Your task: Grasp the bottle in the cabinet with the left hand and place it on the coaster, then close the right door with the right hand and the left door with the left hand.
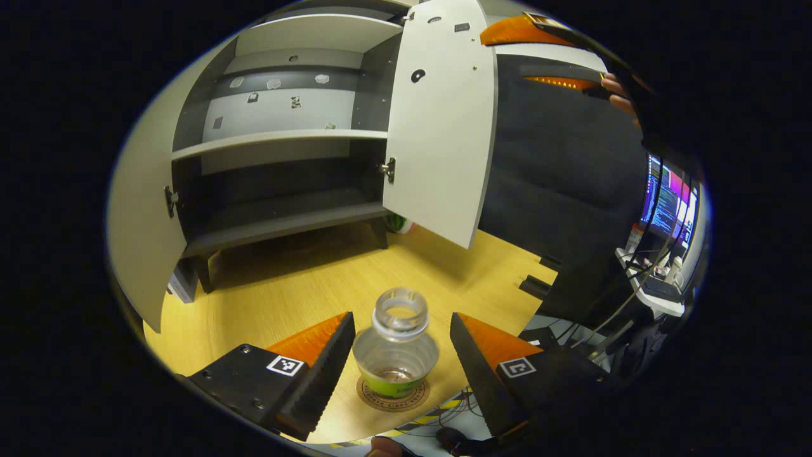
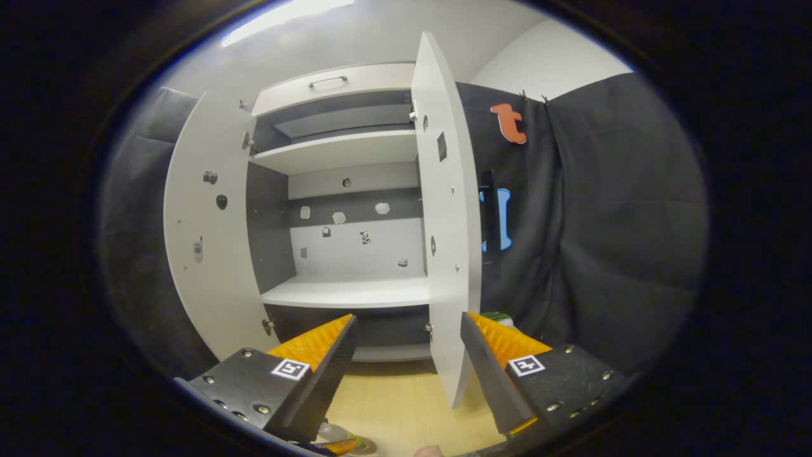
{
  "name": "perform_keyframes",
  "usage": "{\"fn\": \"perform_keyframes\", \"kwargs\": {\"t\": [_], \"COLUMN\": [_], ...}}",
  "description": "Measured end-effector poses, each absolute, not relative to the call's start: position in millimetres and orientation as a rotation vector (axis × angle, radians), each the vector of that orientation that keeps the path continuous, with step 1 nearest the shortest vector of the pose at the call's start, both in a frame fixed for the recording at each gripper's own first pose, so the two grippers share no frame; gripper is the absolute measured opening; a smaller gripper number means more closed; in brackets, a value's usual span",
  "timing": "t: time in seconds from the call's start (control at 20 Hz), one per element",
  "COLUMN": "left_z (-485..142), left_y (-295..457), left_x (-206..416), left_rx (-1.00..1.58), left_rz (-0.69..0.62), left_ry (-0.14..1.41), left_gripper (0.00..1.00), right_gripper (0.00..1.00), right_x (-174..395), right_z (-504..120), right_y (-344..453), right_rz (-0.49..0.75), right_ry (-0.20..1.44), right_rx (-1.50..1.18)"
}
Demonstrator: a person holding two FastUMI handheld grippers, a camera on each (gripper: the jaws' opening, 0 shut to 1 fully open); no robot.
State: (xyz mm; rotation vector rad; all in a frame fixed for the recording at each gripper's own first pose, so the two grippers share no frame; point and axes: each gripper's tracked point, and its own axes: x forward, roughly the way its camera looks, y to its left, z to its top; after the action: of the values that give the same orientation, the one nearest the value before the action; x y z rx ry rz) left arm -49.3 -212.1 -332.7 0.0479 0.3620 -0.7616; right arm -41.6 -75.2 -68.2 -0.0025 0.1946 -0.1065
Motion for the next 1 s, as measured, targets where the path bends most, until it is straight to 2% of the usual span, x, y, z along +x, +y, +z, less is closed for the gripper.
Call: {"fn": "perform_keyframes", "kwargs": {"t": [0.1, 0.2, 0.5, 0.6, 1.0], "left_z": [-313, -291, -222, -197, -132], "left_y": [-209, -206, -193, -185, -141], "left_x": [-47, -45, -38, -37, -26], "left_rx": [0.059, 0.086, 0.106, 0.103, 0.073], "left_rz": [-0.75, -0.738, -0.671, -0.638, -0.478], "left_ry": [0.342, 0.316, 0.273, 0.264, 0.247], "left_gripper": [0.96, 0.96, 0.96, 0.96, 0.95], "right_gripper": [0.98, 0.95, 0.95, 0.98, 0.98], "right_x": [-44, -47, -56, -56, -35], "right_z": [-63, -57, -34, -21, 21], "right_y": [-84, -96, -134, -151, -253], "right_rz": [-0.116, -0.128, -0.168, -0.177, -0.24], "right_ry": [0.184, 0.169, 0.126, 0.11, 0.064], "right_rx": [0.008, 0.011, -0.001, -0.009, -0.083]}}
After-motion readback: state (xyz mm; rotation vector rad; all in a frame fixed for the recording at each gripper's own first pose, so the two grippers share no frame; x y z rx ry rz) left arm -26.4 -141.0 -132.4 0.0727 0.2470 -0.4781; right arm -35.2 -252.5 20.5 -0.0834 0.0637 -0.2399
